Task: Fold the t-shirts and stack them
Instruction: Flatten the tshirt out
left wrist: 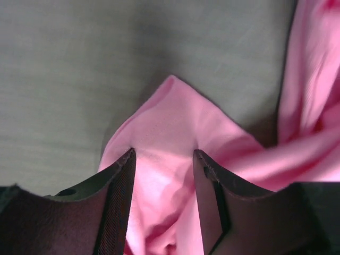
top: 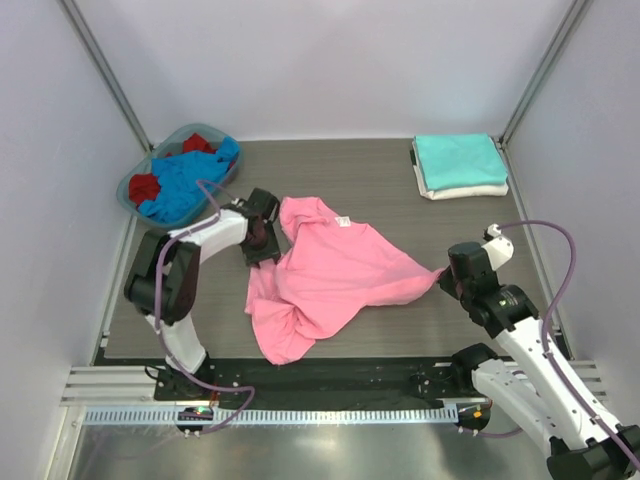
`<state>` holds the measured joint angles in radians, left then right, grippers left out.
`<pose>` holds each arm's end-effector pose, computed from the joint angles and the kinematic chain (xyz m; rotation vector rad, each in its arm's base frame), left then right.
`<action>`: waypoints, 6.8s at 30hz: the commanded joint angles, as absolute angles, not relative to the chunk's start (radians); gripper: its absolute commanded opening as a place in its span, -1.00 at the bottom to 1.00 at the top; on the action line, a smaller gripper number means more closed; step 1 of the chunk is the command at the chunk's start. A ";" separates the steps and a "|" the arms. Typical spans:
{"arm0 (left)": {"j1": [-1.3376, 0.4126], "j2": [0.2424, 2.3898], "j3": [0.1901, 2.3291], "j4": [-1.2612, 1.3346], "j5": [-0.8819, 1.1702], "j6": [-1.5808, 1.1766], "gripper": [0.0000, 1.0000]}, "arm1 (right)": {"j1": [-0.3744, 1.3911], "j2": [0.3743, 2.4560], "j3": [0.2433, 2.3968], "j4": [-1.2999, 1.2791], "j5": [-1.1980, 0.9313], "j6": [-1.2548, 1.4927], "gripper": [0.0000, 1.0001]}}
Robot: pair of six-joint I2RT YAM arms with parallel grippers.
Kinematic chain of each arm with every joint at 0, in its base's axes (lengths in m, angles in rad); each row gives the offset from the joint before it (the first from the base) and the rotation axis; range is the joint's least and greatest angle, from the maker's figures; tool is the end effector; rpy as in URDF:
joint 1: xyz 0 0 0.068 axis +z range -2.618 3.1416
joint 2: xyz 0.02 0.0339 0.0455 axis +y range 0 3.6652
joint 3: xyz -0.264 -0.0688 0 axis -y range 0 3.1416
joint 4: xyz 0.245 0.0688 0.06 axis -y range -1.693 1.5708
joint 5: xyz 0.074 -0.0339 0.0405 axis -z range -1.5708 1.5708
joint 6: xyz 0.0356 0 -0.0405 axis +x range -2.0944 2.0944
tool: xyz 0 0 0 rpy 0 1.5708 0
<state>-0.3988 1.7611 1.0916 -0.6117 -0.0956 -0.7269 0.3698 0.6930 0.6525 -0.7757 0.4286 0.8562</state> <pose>0.3059 -0.1252 0.1629 -0.4841 2.8028 -0.1062 0.1331 0.0357 0.2547 0.7429 2.1744 0.1144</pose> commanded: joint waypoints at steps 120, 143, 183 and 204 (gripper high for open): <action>-0.440 0.928 0.541 -0.781 -0.247 -1.534 -1.00 | 0.367 1.043 0.434 -0.584 0.232 1.474 -0.27; -0.442 0.989 1.483 -0.813 -0.473 -1.039 -1.00 | 0.365 0.864 1.477 -0.914 0.678 0.769 -0.98; -0.144 1.542 2.306 -0.746 -0.031 -0.983 -0.99 | 0.356 1.536 2.491 -0.595 0.672 0.244 -0.98; -0.140 0.757 0.856 -0.782 -0.120 -0.957 -0.99 | 0.356 0.669 1.043 -0.975 0.152 0.772 -0.98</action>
